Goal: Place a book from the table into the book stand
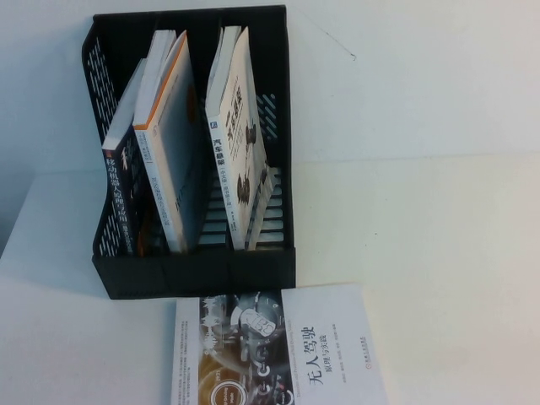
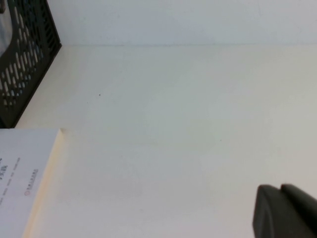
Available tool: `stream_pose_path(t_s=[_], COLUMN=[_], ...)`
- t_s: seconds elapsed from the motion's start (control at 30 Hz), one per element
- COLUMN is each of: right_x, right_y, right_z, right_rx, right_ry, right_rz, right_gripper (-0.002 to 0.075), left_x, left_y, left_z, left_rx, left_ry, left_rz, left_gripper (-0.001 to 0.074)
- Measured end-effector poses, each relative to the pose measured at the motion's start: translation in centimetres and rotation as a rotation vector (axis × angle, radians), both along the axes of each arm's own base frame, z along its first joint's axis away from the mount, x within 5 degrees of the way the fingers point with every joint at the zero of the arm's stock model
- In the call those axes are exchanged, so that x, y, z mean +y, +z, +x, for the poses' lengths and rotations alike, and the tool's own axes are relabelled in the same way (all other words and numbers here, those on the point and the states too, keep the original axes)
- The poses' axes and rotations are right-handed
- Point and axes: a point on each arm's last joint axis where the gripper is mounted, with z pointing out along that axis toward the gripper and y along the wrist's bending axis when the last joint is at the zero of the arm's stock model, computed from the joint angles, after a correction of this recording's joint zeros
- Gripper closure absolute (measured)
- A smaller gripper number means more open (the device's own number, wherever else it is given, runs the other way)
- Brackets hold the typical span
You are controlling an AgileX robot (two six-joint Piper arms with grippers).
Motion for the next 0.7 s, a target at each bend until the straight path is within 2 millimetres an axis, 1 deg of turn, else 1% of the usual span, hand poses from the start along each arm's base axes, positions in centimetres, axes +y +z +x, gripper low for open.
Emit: stream_pose_path(t_s=[0.17, 0.27, 0.33, 0.5, 0.7], right_x=[0.0, 0.0, 0.0, 0.0, 0.0], right_y=[0.0, 0.0, 0.0, 0.0, 0.0], right_z=[0.0, 0.0, 0.0, 0.0, 0.0], right_rx=[0.0, 0.0, 0.0, -0.002, -0.002], right_ry=[0.0, 0.0, 0.0, 0.001, 0.002], right_rz=[0.0, 0.0, 0.0, 0.001, 0.0], right_gripper=[0.0718, 0.0718, 0.0718, 0.0718, 0.0718], left_x=[0.1, 0.6, 0.9, 1.2, 1.1], left_y=[-2.5, -4.5, -5.3, -5.9, -7.0], left_z=[0.8, 1.5, 1.7, 1.7, 1.5], left_rx=[0.041, 0.028, 0.023, 0.061, 0.179], left_ry=[0.02, 0.095, 0.138, 0.168, 0.172], left_rz=[-0.028, -0.127, -0.183, -0.164, -0.147], left_gripper=[0.0736, 0.0736, 0.0736, 0.0736, 0.0736])
